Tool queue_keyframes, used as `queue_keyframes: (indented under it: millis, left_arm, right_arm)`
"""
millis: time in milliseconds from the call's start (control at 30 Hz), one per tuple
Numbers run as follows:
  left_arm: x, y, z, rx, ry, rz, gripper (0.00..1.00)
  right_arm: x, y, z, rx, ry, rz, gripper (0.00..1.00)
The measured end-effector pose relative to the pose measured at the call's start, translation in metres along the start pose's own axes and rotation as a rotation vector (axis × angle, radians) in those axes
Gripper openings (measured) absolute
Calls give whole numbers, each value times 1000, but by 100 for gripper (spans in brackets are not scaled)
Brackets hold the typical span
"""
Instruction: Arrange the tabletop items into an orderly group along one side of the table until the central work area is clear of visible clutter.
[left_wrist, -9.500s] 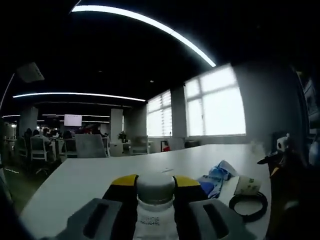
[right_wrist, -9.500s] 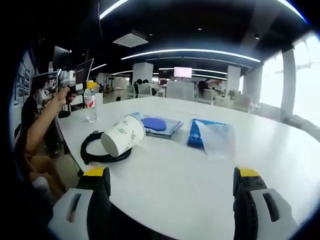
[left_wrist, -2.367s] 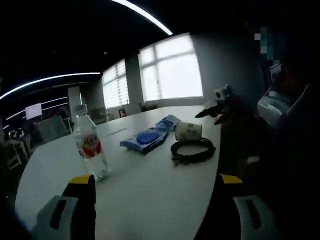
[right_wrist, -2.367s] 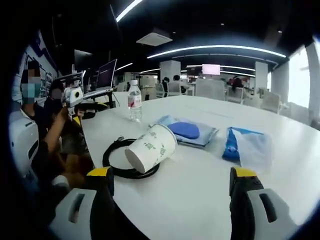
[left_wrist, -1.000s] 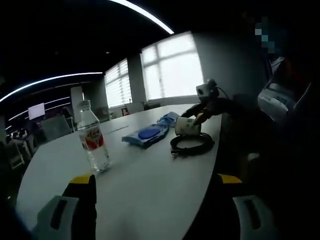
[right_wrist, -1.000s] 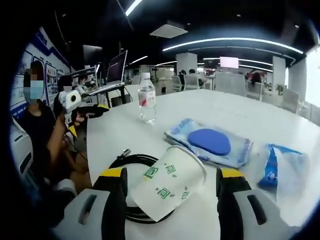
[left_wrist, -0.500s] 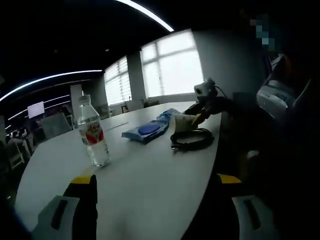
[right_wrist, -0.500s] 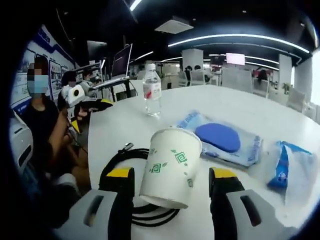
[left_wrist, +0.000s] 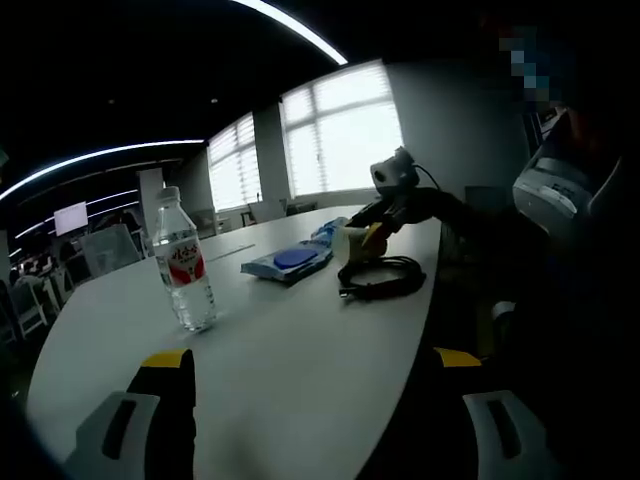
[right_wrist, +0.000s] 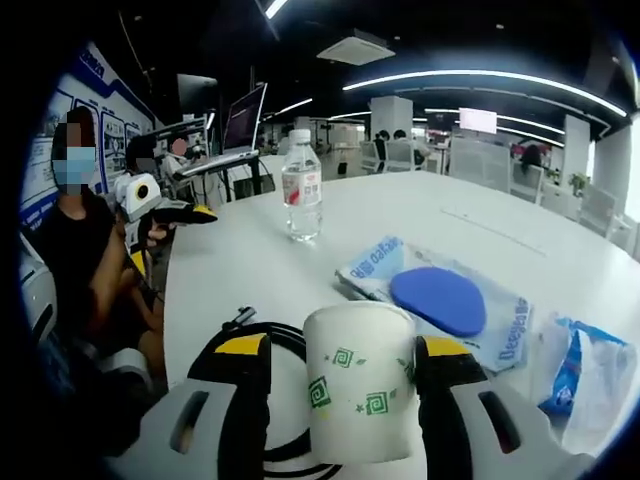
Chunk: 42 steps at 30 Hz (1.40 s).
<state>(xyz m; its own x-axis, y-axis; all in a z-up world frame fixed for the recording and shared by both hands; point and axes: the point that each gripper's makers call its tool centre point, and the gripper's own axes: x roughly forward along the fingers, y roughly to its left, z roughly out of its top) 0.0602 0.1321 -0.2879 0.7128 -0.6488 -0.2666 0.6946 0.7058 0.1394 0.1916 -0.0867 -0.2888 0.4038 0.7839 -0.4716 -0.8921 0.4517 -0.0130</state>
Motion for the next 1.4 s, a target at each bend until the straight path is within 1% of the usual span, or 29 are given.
queue_keyframes:
  millis: [67,100,133,167,267,300,367,433,500,533,567,600,633,667,767,833,933,967,1033,1067,1100,1133,1167,1233,1400]
  left_arm:
    - [-2,0,1,2,-3,1,96]
    - [-2,0,0,2,-3,3,96]
    - [-3,0,0,1,-3,4,96]
    - [-3,0,0,2,-2,5,96]
    - [-4,0,-1,0,0,5,95]
    - [-3,0,-2,1,2,5,95]
    - [-2,-1,-2,0,1,2,95]
    - [-1,-2,-3,0,4,-2,95]
    - [0,-2,-3,3,6,-4,95]
    - [0,-3,-3,1,1,-6,95]
    - [1,-3,-2,0,-2,-6,95]
    - [1,-3,-2,0,-4,-6,95]
    - [1,-4,-2,0,-5,-8,95]
    - [1,-4,-2,0,-3,-8,95]
    - [-1,-3,-4,0,4,-3,95]
    - [-2,-2,-4,-2,3,0,95]
    - [-2,-1,-4,-5,1,3,95]
    - [-2,-1,-4,-5,1,3,95]
    - [-1,-2,-5,-6,1,0,95]
    - [0,-3,-6,-7,2,-1,95]
    - [0,-3,-6,-8,2,-1,95]
    - [0,-3,-7,-8,3,-2,95]
    - [0,-4,-7,-8,6,-4,95]
    - [-2,-5,-6,-4,9,-2,95]
    - [-9,0,-2,-3,-1,18,95]
  right_arm:
    - [3,-1,-4,-27,26,-8,53]
    - [4,-1,-5,-34,34,-9,49]
    - [3,0,-4,-49,26,-10,46]
    - [2,1,-2,-54,20,-6,45]
    - [-2,5,5,-38,-13,6,45]
    - [-3,6,7,-38,-24,6,43]
    - [-6,6,11,-37,-48,3,42]
    - [-7,9,12,-32,-55,15,39]
    - [-6,10,10,-42,-41,12,43]
    - [-4,9,3,-59,-3,10,45]
    - [-1,9,-2,-66,17,3,45]
    - [0,10,-2,-65,12,5,43]
    - [2,9,-4,-67,12,9,43]
    - [2,9,-2,-54,4,7,42]
    - [0,10,0,-53,-5,12,42]
    - [-2,12,4,-46,-27,14,42]
    - [-4,17,15,-23,-87,38,42]
    - [-3,25,24,-18,-144,65,42]
    - [-2,40,33,20,-230,127,42]
    - [-1,44,35,29,-256,146,42]
    - [0,44,36,60,-290,141,42]
    - [1,45,36,51,-292,142,42]
    - [3,47,29,39,-268,138,42]
    - [5,50,25,19,-246,141,42]
    - [2,53,25,12,-236,149,42]
